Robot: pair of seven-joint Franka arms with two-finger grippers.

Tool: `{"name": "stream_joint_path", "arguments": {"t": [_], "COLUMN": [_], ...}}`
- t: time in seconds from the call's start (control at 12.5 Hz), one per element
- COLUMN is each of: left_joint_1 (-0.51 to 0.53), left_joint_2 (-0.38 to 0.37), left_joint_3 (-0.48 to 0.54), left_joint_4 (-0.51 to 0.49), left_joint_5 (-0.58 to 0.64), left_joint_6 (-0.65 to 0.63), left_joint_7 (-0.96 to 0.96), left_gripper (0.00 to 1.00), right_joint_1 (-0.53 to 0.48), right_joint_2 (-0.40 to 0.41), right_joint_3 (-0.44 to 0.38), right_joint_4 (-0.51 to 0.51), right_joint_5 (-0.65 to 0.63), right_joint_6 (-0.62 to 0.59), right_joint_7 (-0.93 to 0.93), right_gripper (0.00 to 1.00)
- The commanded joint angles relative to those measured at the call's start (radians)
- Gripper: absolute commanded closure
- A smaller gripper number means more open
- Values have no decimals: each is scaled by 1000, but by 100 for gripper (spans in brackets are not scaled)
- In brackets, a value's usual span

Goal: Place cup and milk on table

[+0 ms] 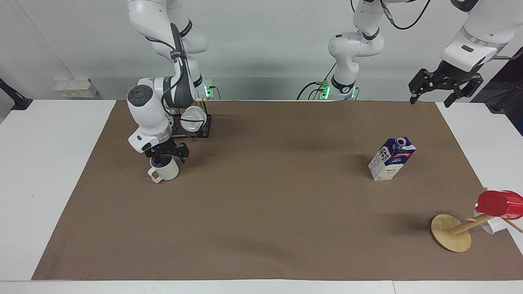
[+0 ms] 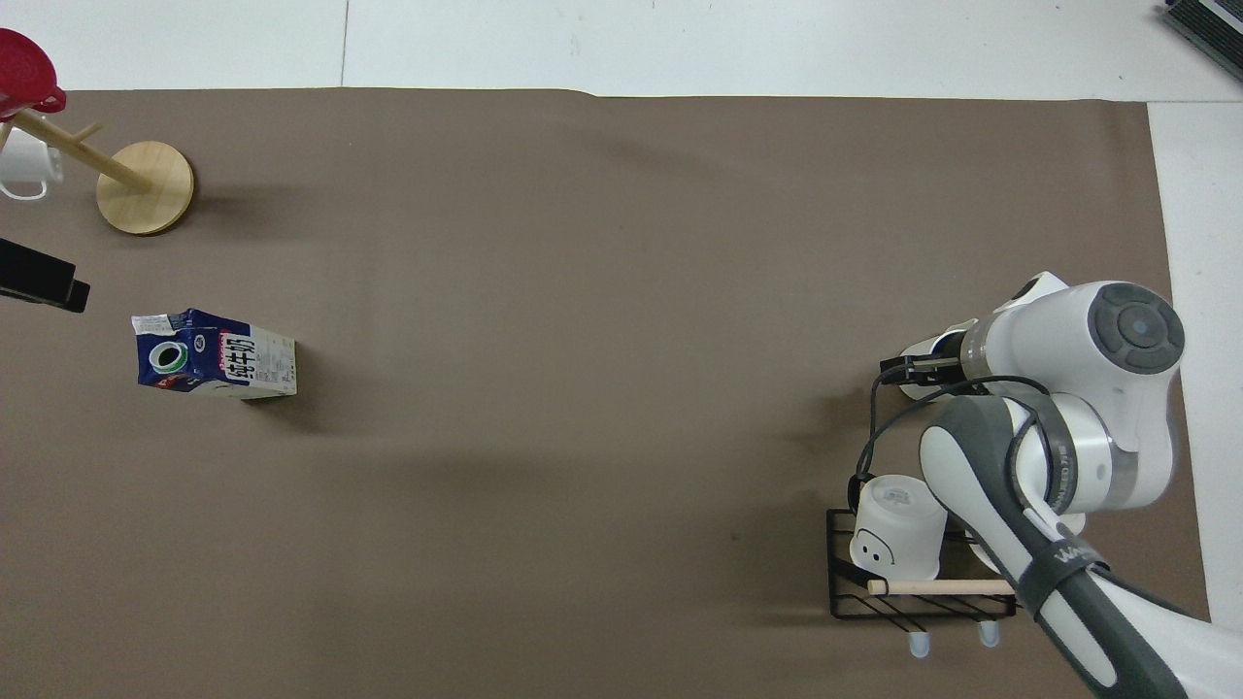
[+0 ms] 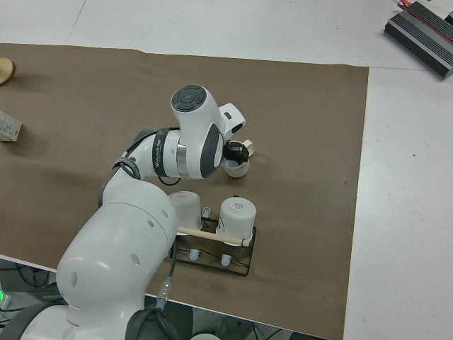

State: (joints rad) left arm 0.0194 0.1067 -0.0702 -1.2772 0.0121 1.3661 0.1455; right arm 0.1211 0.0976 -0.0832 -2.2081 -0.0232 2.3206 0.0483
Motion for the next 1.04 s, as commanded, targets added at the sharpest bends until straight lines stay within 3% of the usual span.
{"name": "stream_joint_path", "arguments": {"t": [0.0, 0.48, 0.56, 0.96], "left_joint_1": [-12, -1, -1, -1], "left_joint_2": [-31, -42, -44, -81], "left_joint_3": [9, 15, 16, 16], "left_joint_4": [-40, -59, -60, -123], "left_joint_5": [2, 2, 2, 0], "left_joint_6": [4, 8, 8, 19], "left_joint_7": [-1, -1, -1, -1], "left_gripper": [0, 0, 0, 0], "right_joint_1": [-12, 0, 3, 8], "right_joint_2": [-1, -1, -1, -1], "right_joint_3": [5, 6, 5, 6], "right_joint_4": [-10, -10, -10, -9], "right_joint_5": [5, 5, 5, 5], "right_joint_6": [23, 17, 17, 16], "right_joint_7": [-30, -27, -25, -19], "right_gripper": [0, 6, 13, 71]}}
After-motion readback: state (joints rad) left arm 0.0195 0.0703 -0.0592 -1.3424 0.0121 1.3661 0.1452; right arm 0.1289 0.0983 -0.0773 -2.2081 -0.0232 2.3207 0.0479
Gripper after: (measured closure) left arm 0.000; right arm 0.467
